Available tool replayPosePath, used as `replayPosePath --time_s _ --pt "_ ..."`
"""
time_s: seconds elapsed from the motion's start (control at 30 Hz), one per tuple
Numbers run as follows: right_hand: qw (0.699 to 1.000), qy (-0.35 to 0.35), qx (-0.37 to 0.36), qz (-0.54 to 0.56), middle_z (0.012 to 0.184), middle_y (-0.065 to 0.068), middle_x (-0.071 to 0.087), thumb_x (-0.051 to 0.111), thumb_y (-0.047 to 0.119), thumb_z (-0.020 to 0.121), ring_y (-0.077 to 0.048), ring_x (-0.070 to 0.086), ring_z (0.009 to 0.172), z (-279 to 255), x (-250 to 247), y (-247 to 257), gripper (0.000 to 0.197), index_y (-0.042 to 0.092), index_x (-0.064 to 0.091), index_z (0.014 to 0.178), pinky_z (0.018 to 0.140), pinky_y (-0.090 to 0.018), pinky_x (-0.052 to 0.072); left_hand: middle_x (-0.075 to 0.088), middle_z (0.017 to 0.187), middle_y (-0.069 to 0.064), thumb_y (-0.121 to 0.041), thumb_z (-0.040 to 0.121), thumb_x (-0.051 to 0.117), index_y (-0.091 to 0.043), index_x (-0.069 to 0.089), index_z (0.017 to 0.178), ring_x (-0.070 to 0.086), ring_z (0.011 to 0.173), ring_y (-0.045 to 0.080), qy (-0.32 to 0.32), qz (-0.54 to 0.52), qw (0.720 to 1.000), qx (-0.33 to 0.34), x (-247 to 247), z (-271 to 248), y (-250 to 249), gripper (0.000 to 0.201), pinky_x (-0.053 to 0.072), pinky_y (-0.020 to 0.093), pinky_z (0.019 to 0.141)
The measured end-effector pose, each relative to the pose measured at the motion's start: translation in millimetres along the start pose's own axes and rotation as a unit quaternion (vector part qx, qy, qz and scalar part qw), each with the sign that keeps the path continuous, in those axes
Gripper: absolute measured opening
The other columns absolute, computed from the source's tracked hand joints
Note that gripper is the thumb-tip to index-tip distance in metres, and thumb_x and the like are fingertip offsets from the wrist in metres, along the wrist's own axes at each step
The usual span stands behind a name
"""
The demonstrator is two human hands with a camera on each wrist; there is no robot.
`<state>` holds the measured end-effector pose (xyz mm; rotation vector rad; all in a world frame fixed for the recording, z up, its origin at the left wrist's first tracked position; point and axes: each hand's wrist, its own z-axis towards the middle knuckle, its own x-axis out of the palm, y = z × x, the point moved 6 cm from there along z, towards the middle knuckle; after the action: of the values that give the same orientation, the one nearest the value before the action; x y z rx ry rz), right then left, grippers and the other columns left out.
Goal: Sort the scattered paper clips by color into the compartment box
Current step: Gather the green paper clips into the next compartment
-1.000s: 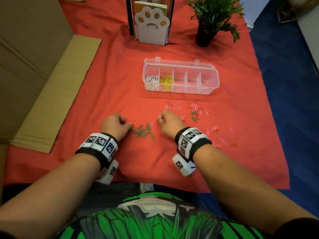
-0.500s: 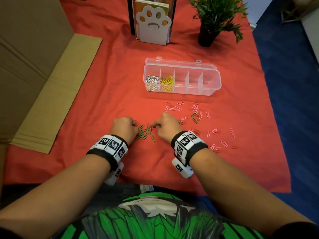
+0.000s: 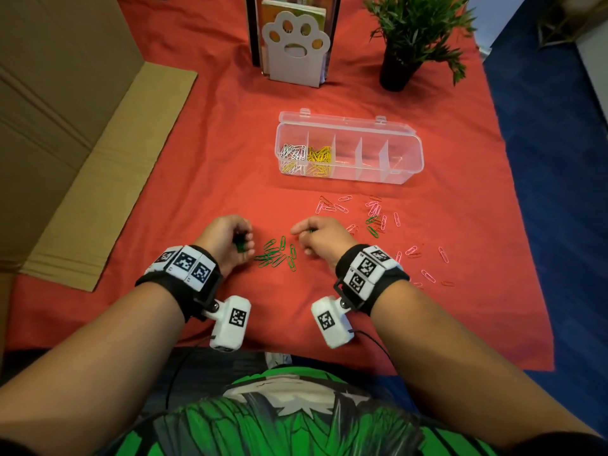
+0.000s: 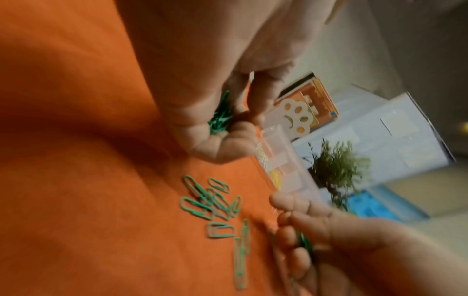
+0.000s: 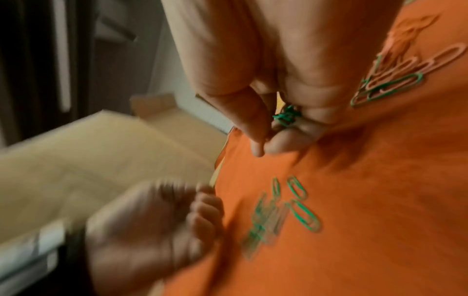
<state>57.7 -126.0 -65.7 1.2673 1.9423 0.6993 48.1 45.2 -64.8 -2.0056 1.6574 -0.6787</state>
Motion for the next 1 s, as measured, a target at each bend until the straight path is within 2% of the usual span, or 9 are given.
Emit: replayPosePath --time_s 0.07,0.17,0.27,0.47,0.6,0.67,0.87,0.93,1.0 --pt "0.984 -0.020 -0.062 -0.165 0.085 -0.003 0.056 0.056 0.011 0.084 -0.016 0.053 0.072 0 8 5 0.016 0.012 0.066 0.096 0.067 -0.023 0.046 0.042 0.055 -0.001 -0.020 0.085 0.054 -0.019 0.050 0.061 0.038 0.037 0.009 -0.028 0.192 0.977 0.085 -1 3 -4 0.024 0.030 0.017 0.041" --pt "0.925 -0.026 -0.136 -0.354 0.112 -0.011 0.047 0.064 0.032 0.080 -0.027 0.046 0.107 -6 27 7 0.038 0.013 0.056 0.112 0.097 -0.034 0.042 0.059 0.070 -0.006 -0.026 0.073 0.076 -0.018 0.065 0.080 0.053 0.058 0.005 -0.029 0.467 0.857 0.217 7 -2 -6 0.015 0.040 0.020 0.056" --pt "0.876 -0.044 -0.201 -0.435 0.113 -0.011 0.043 0.065 0.032 0.079 -0.031 0.043 0.109 -14 39 8 0.040 0.014 0.049 0.111 0.091 -0.040 0.042 0.063 0.092 0.000 -0.026 0.063 0.082 -0.014 0.067 0.101 0.060 0.086 0.019 -0.041 0.563 0.779 0.272 9 -4 -2 0.042 0.036 0.022 0.072" --pt "0.879 -0.053 -0.210 -0.425 0.105 -0.015 0.048 0.055 0.010 0.084 -0.035 0.048 0.103 -13 22 3 0.016 0.007 0.053 0.100 0.089 -0.043 0.044 0.061 0.088 0.009 -0.020 0.072 0.073 -0.012 0.070 0.091 0.060 0.084 0.026 -0.033 0.588 0.742 0.319 14 -4 0 0.021 0.040 0.026 0.075" --pt "0.913 -0.056 -0.174 -0.365 0.101 -0.018 0.053 0.053 0.009 0.085 -0.036 0.055 0.098 -9 1 -3 0.011 0.003 0.059 0.093 0.086 -0.038 0.044 0.066 0.094 0.011 -0.020 0.078 0.067 -0.012 0.068 0.089 0.061 0.091 0.028 -0.032 0.591 0.739 0.322 17 -2 -1 0.014 0.040 0.027 0.079" --pt "0.927 -0.073 -0.139 -0.342 0.102 -0.018 0.055 0.051 0.008 0.085 -0.035 0.057 0.096 -11 -11 -4 0.013 0.003 0.062 0.091 0.084 -0.034 0.045 0.068 0.094 0.012 -0.019 0.079 0.067 -0.010 0.067 0.087 0.061 0.090 0.028 -0.042 0.561 0.763 0.320 15 -2 -6 0.012 0.039 0.027 0.077" --pt "0.902 -0.058 -0.070 -0.422 0.115 -0.022 0.059 0.056 0.033 0.088 -0.035 0.056 0.111 -25 -12 -5 0.038 0.001 0.059 0.108 0.092 -0.036 0.045 0.059 0.079 0.002 -0.014 0.082 0.065 -0.009 0.065 0.088 0.053 0.075 0.017 -0.063 0.491 0.818 0.293 8 -5 -15 0.008 0.033 0.022 0.068" --pt "0.894 -0.065 -0.077 -0.436 0.117 -0.021 0.057 0.057 0.030 0.087 -0.035 0.055 0.112 -28 -2 -5 0.040 0.000 0.056 0.113 0.093 -0.037 0.046 0.057 0.075 0.003 -0.011 0.084 0.061 -0.013 0.063 0.088 0.051 0.070 0.017 -0.044 0.457 0.848 0.265 7 -1 -14 0.004 0.036 0.024 0.063" --pt "0.881 -0.078 -0.103 -0.454 0.117 -0.021 0.055 0.052 0.015 0.087 -0.036 0.056 0.111 -32 6 0 0.031 -0.001 0.054 0.114 0.094 -0.039 0.047 0.053 0.071 0.000 -0.008 0.089 0.053 -0.020 0.058 0.083 0.045 0.061 0.013 -0.017 0.402 0.891 0.210 9 3 -9 0.013 0.035 0.020 0.056"
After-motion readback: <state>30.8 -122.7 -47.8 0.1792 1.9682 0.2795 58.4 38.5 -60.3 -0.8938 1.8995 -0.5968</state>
